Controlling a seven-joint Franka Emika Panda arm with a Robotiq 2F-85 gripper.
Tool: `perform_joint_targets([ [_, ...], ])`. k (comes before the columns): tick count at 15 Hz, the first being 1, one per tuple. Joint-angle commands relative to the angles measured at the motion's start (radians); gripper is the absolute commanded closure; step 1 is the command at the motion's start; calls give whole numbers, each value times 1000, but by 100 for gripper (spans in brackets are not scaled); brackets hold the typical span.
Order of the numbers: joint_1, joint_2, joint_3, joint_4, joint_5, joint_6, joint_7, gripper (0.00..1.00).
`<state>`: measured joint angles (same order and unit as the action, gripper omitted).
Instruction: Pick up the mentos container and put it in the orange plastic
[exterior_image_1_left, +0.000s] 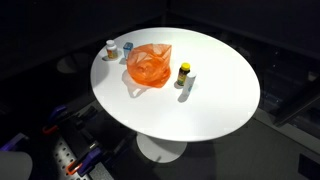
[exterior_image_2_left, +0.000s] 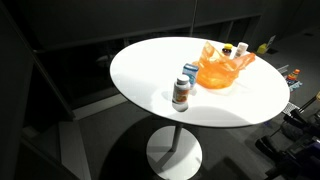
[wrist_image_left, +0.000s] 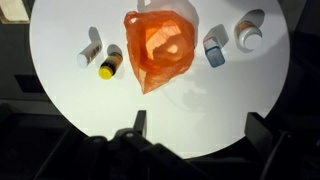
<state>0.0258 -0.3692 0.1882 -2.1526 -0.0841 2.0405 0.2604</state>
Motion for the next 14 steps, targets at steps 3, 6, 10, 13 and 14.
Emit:
perform_joint_targets([
  [3, 52, 148, -35, 127, 65, 25, -123, 0],
  [6, 78, 249, -54, 194, 149, -8, -239, 0],
  [10, 81, 380, -58, 272, 178, -49, -315, 0],
  [13, 82, 475, -52, 317, 138, -65, -297, 0],
  [14, 85, 503, -51, 326, 124, -58, -284, 0],
])
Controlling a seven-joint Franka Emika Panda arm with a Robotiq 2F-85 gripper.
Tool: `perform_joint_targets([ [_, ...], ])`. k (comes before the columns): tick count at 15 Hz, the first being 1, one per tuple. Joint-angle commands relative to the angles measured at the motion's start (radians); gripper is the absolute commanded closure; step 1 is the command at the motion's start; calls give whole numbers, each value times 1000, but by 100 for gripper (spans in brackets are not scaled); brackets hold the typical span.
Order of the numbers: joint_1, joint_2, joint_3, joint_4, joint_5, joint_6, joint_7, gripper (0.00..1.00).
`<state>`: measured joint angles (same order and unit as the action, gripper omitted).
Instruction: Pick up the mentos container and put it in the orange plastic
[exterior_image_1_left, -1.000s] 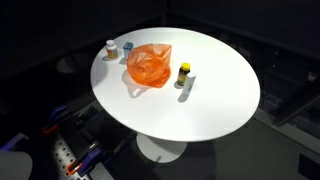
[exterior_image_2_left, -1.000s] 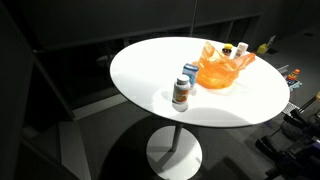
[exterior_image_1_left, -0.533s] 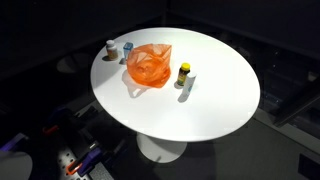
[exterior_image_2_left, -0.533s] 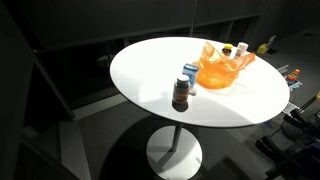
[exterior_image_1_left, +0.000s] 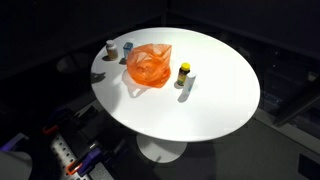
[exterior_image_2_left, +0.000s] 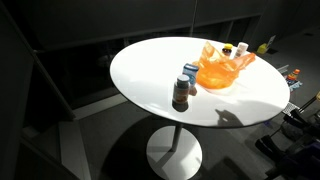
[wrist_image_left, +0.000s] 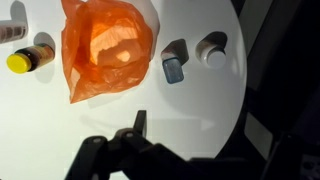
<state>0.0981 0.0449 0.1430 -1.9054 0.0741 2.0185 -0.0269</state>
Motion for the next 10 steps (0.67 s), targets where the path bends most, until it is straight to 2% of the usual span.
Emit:
perform_joint_targets([
  [1, 18, 111, -6, 82, -56, -21, 23, 0],
  [6, 57, 206, -6, 93, -151, 34, 88, 0],
  [10, 78, 251, -6, 103, -157, 50, 101, 0],
])
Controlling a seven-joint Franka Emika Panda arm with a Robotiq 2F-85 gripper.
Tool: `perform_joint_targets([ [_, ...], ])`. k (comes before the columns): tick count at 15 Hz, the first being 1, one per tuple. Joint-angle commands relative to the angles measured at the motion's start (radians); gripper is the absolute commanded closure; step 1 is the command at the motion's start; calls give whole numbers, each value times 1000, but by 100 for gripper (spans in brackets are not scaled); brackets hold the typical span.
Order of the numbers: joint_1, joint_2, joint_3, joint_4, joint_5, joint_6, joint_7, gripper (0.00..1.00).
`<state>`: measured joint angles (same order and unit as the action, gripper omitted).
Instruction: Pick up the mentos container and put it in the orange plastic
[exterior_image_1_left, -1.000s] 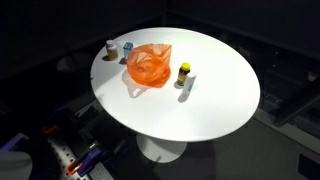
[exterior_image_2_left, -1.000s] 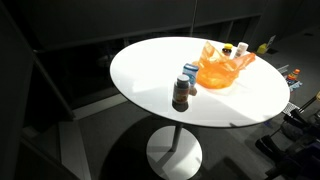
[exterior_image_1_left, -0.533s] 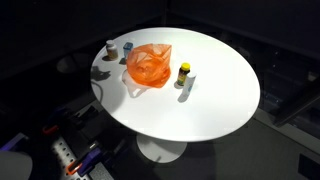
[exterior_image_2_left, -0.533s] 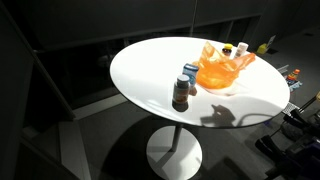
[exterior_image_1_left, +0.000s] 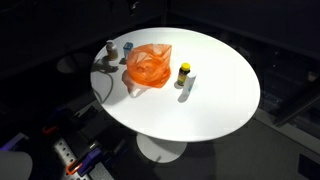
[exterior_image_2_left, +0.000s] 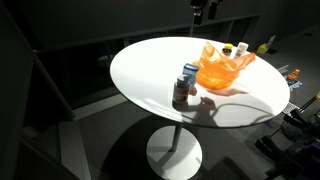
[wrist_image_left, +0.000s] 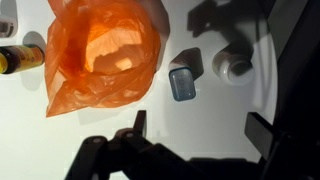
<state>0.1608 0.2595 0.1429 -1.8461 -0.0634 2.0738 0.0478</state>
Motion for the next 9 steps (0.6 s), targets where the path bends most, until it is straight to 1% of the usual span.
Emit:
perform_joint_targets([
  [1, 17, 43, -6, 48, -14, -10, 23, 0],
  [2, 14, 41, -3, 49, 1, -19, 5, 0],
  [3, 14, 28, -3, 16, 1, -1, 3, 0],
  [9, 15, 32, -3, 15, 1, -1, 3, 0],
])
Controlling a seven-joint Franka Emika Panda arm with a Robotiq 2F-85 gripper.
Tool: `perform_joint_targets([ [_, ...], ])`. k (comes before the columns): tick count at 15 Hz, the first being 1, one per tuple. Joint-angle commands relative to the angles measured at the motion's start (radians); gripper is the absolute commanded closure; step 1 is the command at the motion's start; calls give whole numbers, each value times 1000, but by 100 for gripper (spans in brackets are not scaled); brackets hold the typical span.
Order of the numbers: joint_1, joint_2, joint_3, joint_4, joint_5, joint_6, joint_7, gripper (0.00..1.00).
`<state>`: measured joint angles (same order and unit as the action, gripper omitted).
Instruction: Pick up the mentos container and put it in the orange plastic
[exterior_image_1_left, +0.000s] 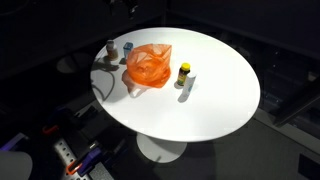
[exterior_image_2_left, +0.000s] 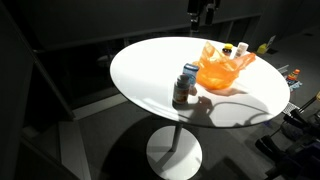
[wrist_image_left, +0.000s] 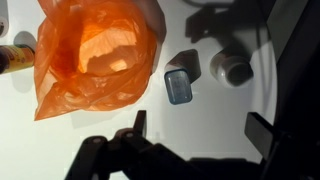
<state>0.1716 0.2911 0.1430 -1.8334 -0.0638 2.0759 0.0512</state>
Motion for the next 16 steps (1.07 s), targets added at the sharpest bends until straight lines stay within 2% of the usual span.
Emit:
perform_joint_targets([
  [1, 4, 0, -3, 3, 1, -3, 0, 0],
  [16, 4, 321, 1, 258, -4, -50, -173, 0],
])
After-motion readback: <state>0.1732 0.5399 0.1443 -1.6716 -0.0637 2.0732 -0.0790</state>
